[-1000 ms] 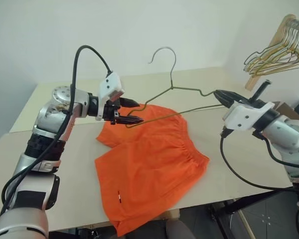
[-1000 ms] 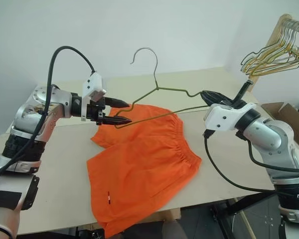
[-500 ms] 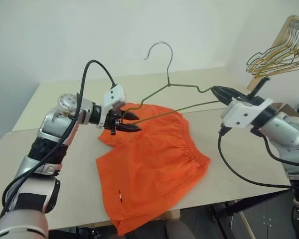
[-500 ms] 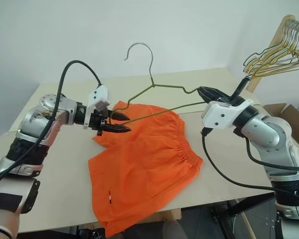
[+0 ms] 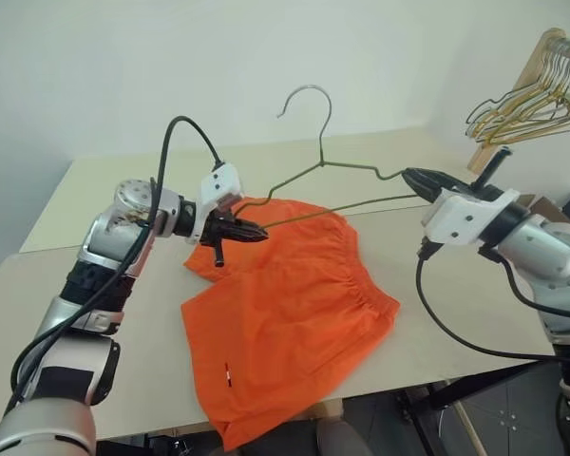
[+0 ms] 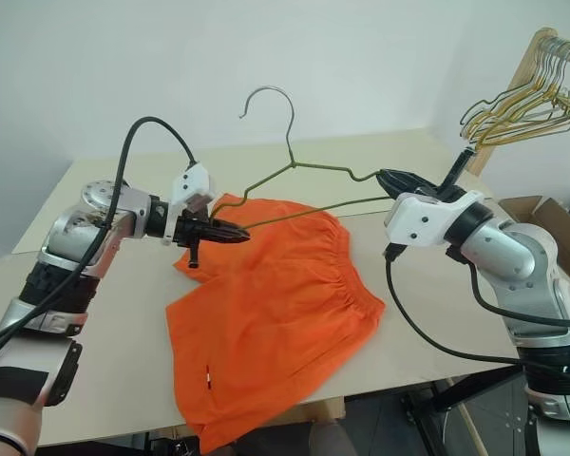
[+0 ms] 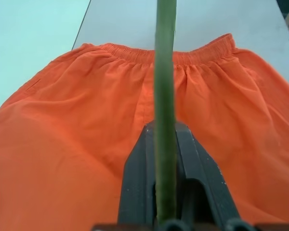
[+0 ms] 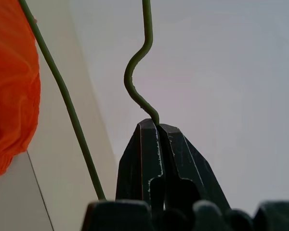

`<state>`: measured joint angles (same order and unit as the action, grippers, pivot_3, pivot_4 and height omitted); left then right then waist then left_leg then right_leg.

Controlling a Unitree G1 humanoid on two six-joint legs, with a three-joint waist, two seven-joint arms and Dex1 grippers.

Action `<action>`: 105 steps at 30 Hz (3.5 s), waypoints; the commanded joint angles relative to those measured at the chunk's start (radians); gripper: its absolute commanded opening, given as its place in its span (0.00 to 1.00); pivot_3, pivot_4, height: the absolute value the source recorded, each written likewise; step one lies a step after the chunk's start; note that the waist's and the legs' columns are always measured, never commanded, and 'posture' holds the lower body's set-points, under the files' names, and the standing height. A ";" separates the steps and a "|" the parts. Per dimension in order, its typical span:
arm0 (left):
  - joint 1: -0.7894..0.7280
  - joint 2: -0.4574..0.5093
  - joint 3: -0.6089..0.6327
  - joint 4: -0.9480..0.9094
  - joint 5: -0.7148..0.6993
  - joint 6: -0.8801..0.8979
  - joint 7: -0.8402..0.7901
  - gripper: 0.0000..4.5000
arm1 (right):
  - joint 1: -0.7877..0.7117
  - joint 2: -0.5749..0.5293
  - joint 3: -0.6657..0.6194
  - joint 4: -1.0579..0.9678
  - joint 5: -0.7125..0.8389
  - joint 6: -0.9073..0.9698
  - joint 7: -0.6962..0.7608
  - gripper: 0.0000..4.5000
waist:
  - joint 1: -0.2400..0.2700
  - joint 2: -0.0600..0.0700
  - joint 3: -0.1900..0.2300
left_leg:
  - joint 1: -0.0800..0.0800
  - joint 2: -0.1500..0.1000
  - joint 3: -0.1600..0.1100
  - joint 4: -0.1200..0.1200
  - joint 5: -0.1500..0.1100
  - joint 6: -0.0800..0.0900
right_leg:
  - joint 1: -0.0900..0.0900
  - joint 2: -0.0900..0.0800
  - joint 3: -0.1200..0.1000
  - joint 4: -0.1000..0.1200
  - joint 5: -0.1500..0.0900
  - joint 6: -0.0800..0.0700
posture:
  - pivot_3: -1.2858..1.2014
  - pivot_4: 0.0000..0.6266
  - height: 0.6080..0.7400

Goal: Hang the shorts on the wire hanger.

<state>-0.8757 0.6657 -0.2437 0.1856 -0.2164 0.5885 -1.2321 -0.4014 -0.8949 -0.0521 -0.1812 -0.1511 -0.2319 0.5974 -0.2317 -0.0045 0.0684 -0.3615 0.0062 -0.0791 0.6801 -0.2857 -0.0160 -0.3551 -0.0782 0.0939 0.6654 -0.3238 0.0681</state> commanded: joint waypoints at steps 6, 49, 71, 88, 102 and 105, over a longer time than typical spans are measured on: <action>-0.014 0.051 0.002 0.055 0.105 -0.088 0.038 0.00 | -0.002 -0.074 -0.004 -0.039 0.166 0.055 0.240 0.67 | -0.001 0.000 0.000 | 0.000 0.000 0.000 0.000 0.000 0.000 | 0.000 0.000 0.000 0.000 0.000 0.000 | 0.46 0.00 1.00; 0.063 0.080 -0.008 -0.015 0.099 -0.374 -0.167 0.06 | -0.469 -0.051 0.374 0.098 0.316 0.928 0.768 0.00 | 0.049 0.000 -0.002 | -0.008 -0.001 -0.006 0.004 0.000 -0.001 | -0.015 -0.001 0.000 0.012 0.000 0.000 | 0.47 0.00 1.00; -0.001 0.136 0.173 0.302 0.064 -0.536 -0.106 1.00 | -0.005 -0.197 -0.059 -0.119 0.633 1.397 0.661 0.00 | 0.052 0.000 -0.003 | -0.010 -0.001 -0.006 0.004 0.000 0.000 | -0.015 -0.002 -0.002 0.014 0.000 0.000 | 0.47 0.03 1.00; 0.234 0.111 0.247 -0.156 -0.148 -0.299 -0.085 1.00 | 0.353 -0.105 -0.420 0.098 0.910 1.846 0.356 0.00 | 0.078 0.001 -0.004 | -0.004 0.000 0.000 0.005 -0.001 0.002 | -0.007 0.001 0.001 0.011 0.000 0.000 | 0.46 0.07 1.00; 0.223 0.115 0.229 -0.153 -0.149 -0.291 -0.101 1.00 | 0.394 -0.145 -0.393 0.081 1.081 1.846 0.270 0.00 | 0.080 0.001 -0.003 | -0.004 0.000 0.000 0.005 -0.002 0.003 | -0.004 0.001 0.000 0.006 0.000 0.000 | 0.46 0.08 1.00; 0.230 0.123 0.234 -0.155 -0.150 -0.294 -0.106 1.00 | 0.384 -0.148 -0.384 0.089 1.089 1.846 0.275 0.00 | 0.081 0.001 -0.003 | -0.004 0.000 0.000 0.005 -0.002 0.004 | -0.003 0.001 -0.001 0.005 0.000 0.000 | 0.47 0.08 1.00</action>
<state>-0.6250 0.7739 -0.0222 0.0502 -0.3551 0.3045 -1.3336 0.0032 -1.0196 -0.4342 -0.0851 0.9107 1.6064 0.8649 -0.1506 -0.0040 0.0650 -0.3658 0.0063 -0.0789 0.6855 -0.2878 -0.0122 -0.3580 -0.0773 0.0932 0.6700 -0.3240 0.0681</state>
